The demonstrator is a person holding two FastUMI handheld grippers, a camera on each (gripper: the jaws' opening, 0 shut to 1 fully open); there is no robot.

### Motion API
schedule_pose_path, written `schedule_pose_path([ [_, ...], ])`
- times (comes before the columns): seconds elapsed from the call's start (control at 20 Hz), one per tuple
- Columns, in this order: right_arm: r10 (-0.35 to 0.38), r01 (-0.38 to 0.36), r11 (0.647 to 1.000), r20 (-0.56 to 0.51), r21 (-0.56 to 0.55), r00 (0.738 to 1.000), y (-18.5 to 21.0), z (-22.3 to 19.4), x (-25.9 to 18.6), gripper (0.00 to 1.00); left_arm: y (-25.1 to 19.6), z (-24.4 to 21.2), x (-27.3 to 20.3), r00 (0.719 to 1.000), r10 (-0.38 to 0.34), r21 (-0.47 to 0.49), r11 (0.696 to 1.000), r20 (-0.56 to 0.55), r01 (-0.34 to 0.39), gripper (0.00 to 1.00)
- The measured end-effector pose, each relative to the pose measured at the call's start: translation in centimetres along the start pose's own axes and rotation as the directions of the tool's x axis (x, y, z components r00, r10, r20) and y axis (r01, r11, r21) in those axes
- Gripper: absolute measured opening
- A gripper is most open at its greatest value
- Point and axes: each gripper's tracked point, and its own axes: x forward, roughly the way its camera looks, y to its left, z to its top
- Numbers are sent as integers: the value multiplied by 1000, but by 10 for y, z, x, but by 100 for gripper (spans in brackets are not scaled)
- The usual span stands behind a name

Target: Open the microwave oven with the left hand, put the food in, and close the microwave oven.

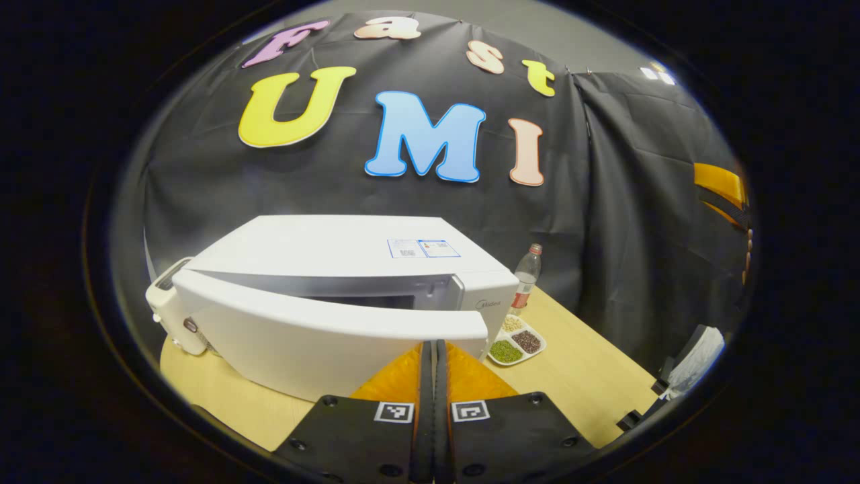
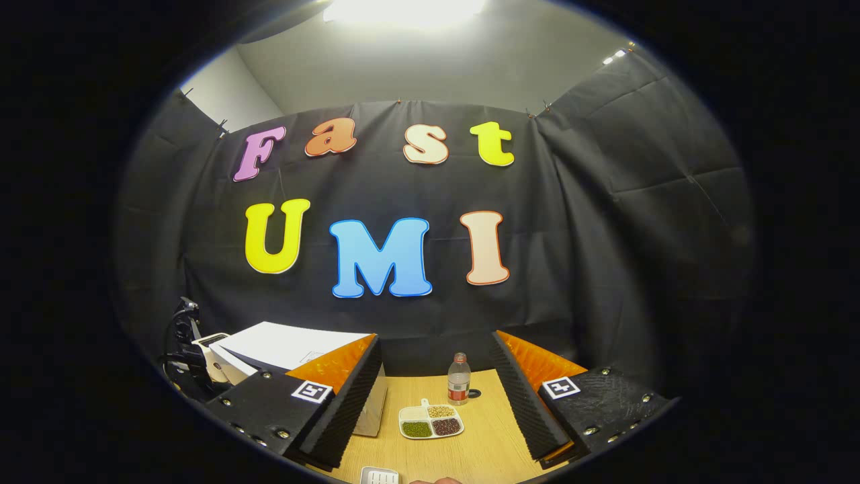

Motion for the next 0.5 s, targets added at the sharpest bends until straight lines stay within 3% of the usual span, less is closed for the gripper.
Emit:
schedule_pose_path([
  [0.5, -21, 20, 999, -18, -25, 1000, -7, -6, 3, 98, -1, 11, 47, 1000, -19, -23, 1000, -12, 19, 7],
])
